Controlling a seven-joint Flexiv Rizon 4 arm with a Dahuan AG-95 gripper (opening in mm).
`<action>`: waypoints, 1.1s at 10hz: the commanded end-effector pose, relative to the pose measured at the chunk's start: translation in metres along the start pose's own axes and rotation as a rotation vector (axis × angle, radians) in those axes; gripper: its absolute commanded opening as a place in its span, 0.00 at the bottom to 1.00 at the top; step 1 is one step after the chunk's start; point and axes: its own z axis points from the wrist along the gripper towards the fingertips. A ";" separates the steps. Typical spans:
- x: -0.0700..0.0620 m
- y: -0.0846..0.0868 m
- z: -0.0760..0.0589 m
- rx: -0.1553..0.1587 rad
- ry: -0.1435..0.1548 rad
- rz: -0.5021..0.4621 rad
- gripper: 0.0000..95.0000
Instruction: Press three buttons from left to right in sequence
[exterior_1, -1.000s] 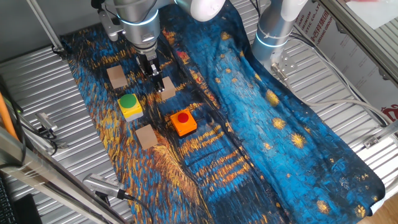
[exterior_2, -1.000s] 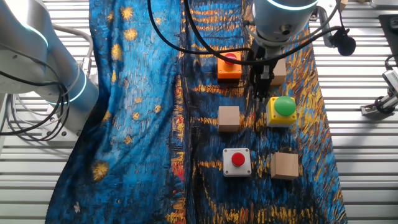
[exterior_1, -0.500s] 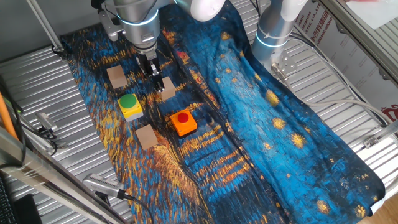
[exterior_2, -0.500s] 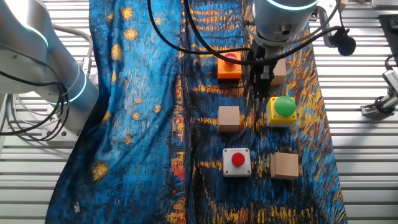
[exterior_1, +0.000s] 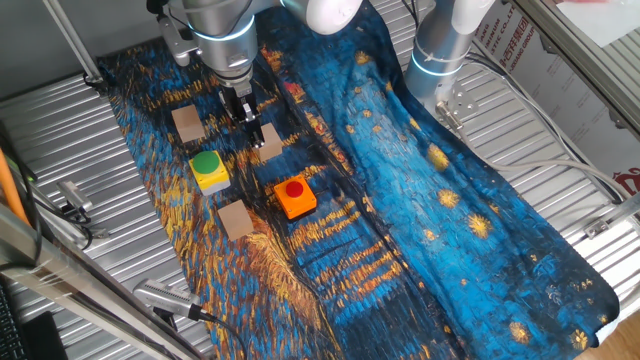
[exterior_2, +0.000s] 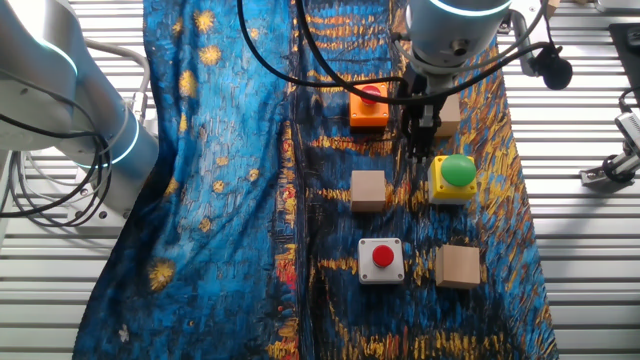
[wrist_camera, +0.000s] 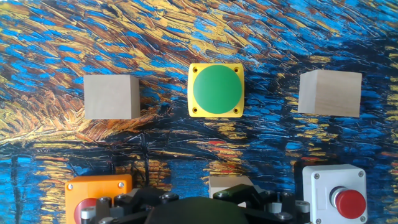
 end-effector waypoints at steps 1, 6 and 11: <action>0.000 0.000 0.000 0.000 0.000 0.000 1.00; -0.009 -0.070 -0.029 0.144 -0.042 -0.262 0.00; -0.008 -0.132 -0.025 0.161 -0.014 -0.372 0.00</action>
